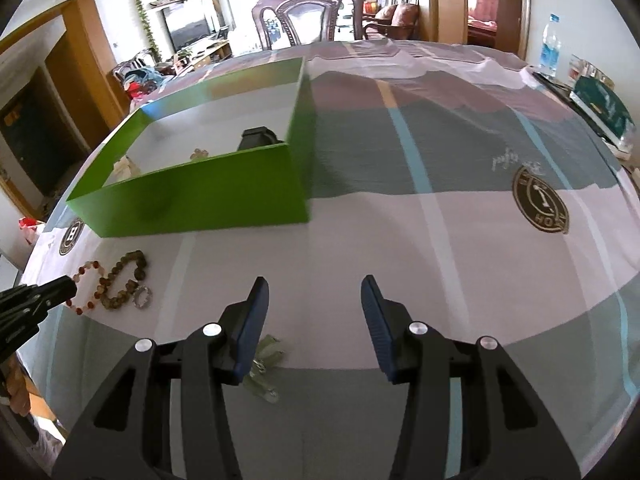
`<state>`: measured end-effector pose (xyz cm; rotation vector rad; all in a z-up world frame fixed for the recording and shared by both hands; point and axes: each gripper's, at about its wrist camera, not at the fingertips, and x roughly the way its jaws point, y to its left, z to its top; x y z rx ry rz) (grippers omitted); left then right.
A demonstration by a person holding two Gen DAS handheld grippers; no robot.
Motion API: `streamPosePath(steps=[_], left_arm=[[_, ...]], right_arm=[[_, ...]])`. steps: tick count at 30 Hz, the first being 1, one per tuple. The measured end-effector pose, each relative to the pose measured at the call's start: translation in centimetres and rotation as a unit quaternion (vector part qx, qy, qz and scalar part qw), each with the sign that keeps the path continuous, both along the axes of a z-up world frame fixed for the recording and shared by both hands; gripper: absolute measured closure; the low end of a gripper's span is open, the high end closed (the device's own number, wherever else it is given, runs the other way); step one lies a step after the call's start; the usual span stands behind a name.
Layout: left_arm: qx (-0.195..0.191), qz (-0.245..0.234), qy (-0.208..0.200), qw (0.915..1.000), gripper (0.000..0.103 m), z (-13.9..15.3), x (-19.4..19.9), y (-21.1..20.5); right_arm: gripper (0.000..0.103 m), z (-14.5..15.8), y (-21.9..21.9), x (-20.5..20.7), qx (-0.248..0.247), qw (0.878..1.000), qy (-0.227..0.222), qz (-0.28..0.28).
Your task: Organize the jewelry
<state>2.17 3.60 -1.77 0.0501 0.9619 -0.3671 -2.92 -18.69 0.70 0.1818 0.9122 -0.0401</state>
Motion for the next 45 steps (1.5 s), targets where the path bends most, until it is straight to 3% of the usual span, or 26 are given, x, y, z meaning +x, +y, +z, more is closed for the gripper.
streamPosePath(steps=[9, 10, 11, 13, 15, 17, 23, 30, 41, 45], left_arm=[[0.007, 0.016, 0.026, 0.9995, 0.095, -2.0, 0.0, 1.0], [0.008, 0.016, 0.027, 0.9995, 0.095, -2.1, 0.1, 1.0], [0.008, 0.016, 0.029, 0.9994, 0.094, -2.2, 0.1, 1.0], [0.009, 0.016, 0.032, 0.9993, 0.092, -2.5, 0.1, 0.9], [0.011, 0.017, 0.031, 0.9993, 0.090, -2.5, 0.0, 0.9], [0.012, 0.019, 0.031, 0.9993, 0.089, -2.5, 0.0, 1.0], [0.016, 0.018, 0.030, 0.9992, 0.087, -2.5, -0.1, 0.7], [0.016, 0.007, 0.031, 0.9994, 0.082, -2.5, -0.2, 0.1], [0.019, 0.000, 0.030, 0.9994, 0.076, -2.5, -0.2, -0.6], [0.018, 0.002, 0.029, 0.9994, 0.072, -2.3, 0.0, -0.5]], right_arm=[[0.055, -0.9, 2.4, -1.7, -0.009, 0.998, 0.027, 0.061], [0.060, -1.1, 2.8, -1.7, -0.011, 0.997, 0.032, 0.069], [0.076, -1.5, 3.2, -1.7, -0.013, 0.996, 0.037, 0.077], [0.080, -1.9, 3.8, -1.4, -0.011, 0.995, 0.039, 0.086], [0.091, -1.9, 4.3, -1.1, -0.005, 0.995, 0.035, 0.094], [0.092, -1.5, 4.9, -0.8, 0.001, 0.995, 0.027, 0.100], [0.092, 0.5, 5.3, -0.2, 0.019, 0.995, -0.012, 0.098], [0.090, 0.1, 3.5, 0.5, 0.020, 0.998, 0.001, 0.057], [0.063, -0.6, 1.0, 0.2, 0.000, 1.000, 0.009, 0.012], [0.063, -1.0, 2.1, 0.4, -0.008, 1.000, 0.014, 0.024]])
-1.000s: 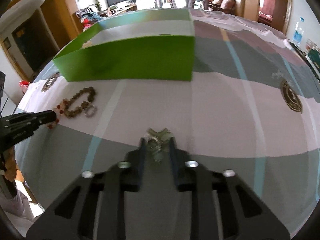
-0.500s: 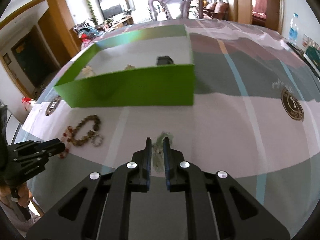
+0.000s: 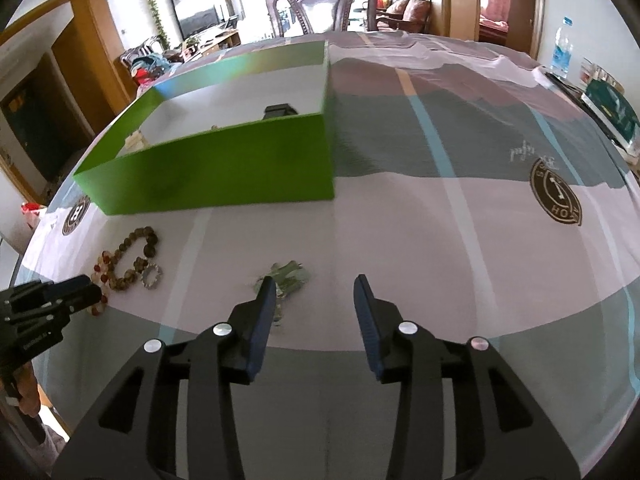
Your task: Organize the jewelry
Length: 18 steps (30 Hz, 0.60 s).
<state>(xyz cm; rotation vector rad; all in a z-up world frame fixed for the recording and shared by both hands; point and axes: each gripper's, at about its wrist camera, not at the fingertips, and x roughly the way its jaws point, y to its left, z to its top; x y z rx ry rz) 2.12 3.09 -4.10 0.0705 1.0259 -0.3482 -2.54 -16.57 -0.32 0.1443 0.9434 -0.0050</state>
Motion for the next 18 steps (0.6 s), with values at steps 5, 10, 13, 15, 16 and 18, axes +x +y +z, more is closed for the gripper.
streamPosePath(steps=[5, 10, 13, 15, 16, 18], left_arm=[[0.003, 0.003, -0.001, 1.0000, 0.069, 0.1, 0.2, -0.2], [0.009, 0.001, -0.004, 0.9999, 0.069, 0.1, 0.4, -0.7], [0.011, 0.001, -0.004, 0.9999, 0.069, 0.0, 0.4, -0.7], [0.013, 0.002, -0.003, 0.9999, 0.069, -0.1, 0.4, -0.7], [0.013, 0.002, -0.002, 0.9999, 0.068, -0.2, 0.4, -0.7], [0.015, 0.002, -0.005, 0.9999, 0.068, -0.2, 0.3, -0.8]], right_arm=[[0.063, -0.4, 1.0, 0.3, -0.016, 1.000, 0.001, 0.005], [0.063, -0.8, 1.6, 0.5, -0.021, 1.000, 0.006, 0.011], [0.063, -0.9, 1.8, 0.5, -0.024, 1.000, 0.008, 0.016], [0.063, -1.0, 2.2, 0.5, -0.025, 0.999, 0.009, 0.022], [0.064, -1.0, 2.5, 0.4, -0.026, 0.999, 0.008, 0.026], [0.072, -1.1, 2.8, 0.3, -0.027, 0.999, 0.008, 0.032]])
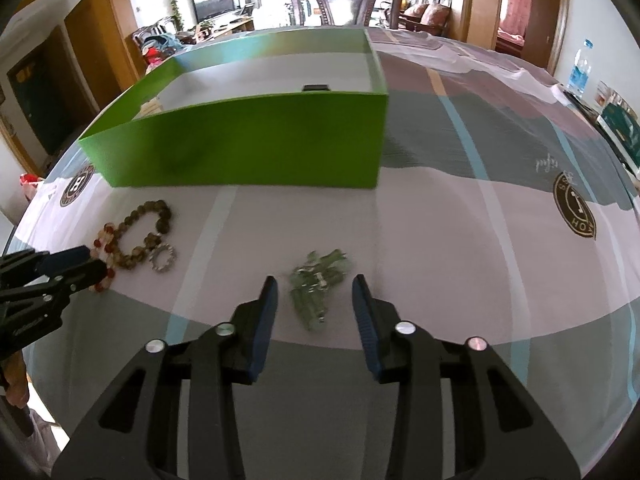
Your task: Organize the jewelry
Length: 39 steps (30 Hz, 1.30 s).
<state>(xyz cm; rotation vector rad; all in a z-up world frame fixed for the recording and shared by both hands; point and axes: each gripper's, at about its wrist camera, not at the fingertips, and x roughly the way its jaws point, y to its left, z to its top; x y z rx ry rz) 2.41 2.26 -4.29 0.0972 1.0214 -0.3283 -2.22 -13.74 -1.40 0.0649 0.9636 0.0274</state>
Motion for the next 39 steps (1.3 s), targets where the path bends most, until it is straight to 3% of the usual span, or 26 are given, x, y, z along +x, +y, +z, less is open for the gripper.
streamPosePath(steps=[5, 10, 19, 22, 29, 39], left_arm=[[0.002, 0.000, -0.004, 1.0000, 0.067, -0.1, -0.1, -0.1], [0.004, 0.003, -0.008, 1.0000, 0.067, -0.1, -0.3, -0.2], [0.000, -0.017, -0.006, 0.9998, 0.070, 0.0, -1.5, -1.2], [-0.002, -0.013, -0.006, 0.9999, 0.069, 0.0, -1.6, -1.2], [0.018, 0.019, -0.019, 0.9995, 0.068, -0.1, -1.8, -1.2], [0.025, 0.021, -0.028, 0.9991, 0.065, -0.2, -2.3, -1.3]], right_arm=[[0.085, -0.1, 1.2, -0.4, 0.003, 1.000, 0.002, 0.021], [0.091, -0.1, 2.7, -0.8, 0.010, 0.998, 0.001, 0.054], [0.090, 0.1, 3.5, -1.0, 0.015, 0.997, 0.003, 0.069], [0.076, 0.3, 3.3, -1.2, 0.012, 0.998, -0.001, 0.057], [0.076, 0.2, 2.9, -1.0, 0.004, 0.999, -0.008, 0.052], [0.075, -0.2, 3.8, -0.8, -0.011, 0.998, -0.003, 0.060]])
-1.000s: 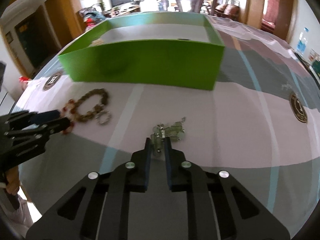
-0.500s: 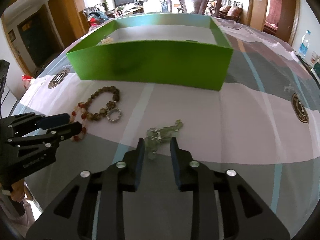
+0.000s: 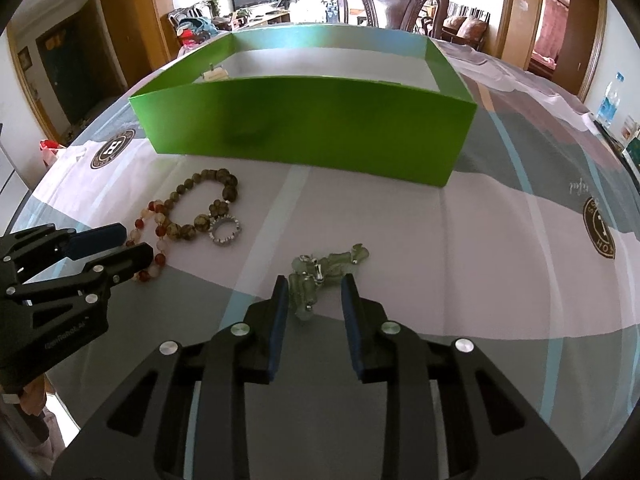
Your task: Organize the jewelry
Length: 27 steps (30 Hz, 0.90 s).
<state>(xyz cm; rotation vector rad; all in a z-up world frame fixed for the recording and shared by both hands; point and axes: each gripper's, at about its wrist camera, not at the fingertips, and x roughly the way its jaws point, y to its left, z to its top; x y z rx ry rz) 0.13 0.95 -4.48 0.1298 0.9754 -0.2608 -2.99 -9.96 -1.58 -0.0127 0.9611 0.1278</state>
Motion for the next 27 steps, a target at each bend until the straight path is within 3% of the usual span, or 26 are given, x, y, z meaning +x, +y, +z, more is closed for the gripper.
streamPosePath(steps=[22, 27], left_arm=[[0.002, -0.002, -0.001, 1.0000, 0.063, 0.10, -0.11, -0.18], [0.000, -0.007, -0.002, 1.0000, 0.068, 0.15, -0.21, -0.42]], right_arm=[[0.075, -0.05, -0.41, -0.33, 0.009, 1.000, -0.001, -0.006], [0.074, -0.05, -0.45, -0.32, 0.009, 1.000, 0.000, -0.006]])
